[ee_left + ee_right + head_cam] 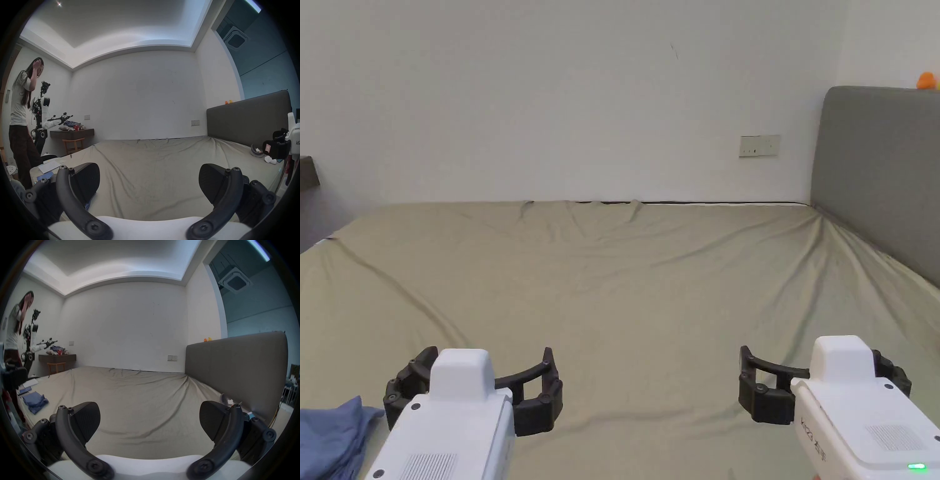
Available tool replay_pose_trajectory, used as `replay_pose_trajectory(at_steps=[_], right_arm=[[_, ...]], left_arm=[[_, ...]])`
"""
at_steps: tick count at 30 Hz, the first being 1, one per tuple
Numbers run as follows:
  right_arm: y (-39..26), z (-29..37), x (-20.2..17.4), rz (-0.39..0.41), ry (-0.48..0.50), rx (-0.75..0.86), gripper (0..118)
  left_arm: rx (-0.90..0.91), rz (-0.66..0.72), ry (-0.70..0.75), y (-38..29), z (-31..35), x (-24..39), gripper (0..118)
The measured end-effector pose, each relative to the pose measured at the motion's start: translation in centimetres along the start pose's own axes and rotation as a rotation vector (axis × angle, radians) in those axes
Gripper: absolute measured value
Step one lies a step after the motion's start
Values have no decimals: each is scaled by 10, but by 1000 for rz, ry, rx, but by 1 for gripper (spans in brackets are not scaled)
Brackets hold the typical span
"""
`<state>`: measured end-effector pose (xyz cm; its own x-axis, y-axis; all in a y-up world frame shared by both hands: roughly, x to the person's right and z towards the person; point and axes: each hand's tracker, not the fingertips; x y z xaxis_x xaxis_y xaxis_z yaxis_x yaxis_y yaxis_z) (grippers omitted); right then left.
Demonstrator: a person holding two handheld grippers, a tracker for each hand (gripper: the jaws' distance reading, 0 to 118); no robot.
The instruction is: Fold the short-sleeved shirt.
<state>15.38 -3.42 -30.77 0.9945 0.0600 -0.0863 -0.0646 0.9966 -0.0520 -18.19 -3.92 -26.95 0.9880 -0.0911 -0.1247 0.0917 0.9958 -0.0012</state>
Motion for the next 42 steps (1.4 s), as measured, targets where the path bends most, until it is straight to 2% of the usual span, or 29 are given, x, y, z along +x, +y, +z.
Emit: replay_pose_trajectory(at_steps=[2, 4, 8, 9, 10, 14, 19, 22, 24, 25, 27, 32, 33, 35, 37, 42], right_arm=[[-2, -5, 0, -28, -14, -13, 118], [1, -10, -4, -32, -80, -75, 118], [5, -15, -16, 106, -160, -40, 118], [-2, -16, -15, 2, -132, -129, 118], [1, -16, -15, 11, -127, -105, 118], [6, -11, -12, -54, -77, -65, 118], [14, -3, -14, -64, -64, -27, 118], [11, -2, -14, -100, -13, -40, 118], [9, -4, -17, -125, -33, -95, 118], [10, -2, -21, -64, -40, -70, 118], [8, 0, -26, -23, -51, -59, 118], [11, 2, -29, -22, -36, -46, 118], [14, 3, -29, 17, -20, 10, 118], [11, 3, -27, -36, -35, -43, 118], [10, 2, -29, 2, -51, -33, 118], [11, 3, -28, -2, -43, -31, 118]], left_arm=[[-9, -3, 3, -1, 0, -1, 118], [-16, 4, 7, -2, 0, -3, 118], [-34, 43, -15, 0, 0, -9, 118], [-39, 51, -19, 0, 1, -10, 118], [-41, 53, -22, 0, 1, -10, 118], [-27, 44, -18, 0, 2, -9, 118], [-26, 34, -35, 0, 3, -7, 118], [-23, 19, -37, 0, 3, -4, 118], [-24, 23, -40, 0, 3, -4, 118], [-25, 27, -41, 0, 3, -4, 118], [-28, 32, -47, -1, 2, -4, 118], [-45, 43, -56, -3, -1, -3, 118], [-51, 60, -61, -3, -1, -3, 118], [-51, 71, -60, -2, -2, -4, 118], [-43, 61, -50, -2, -2, -4, 118], [-42, 50, -54, -3, -4, -4, 118]])
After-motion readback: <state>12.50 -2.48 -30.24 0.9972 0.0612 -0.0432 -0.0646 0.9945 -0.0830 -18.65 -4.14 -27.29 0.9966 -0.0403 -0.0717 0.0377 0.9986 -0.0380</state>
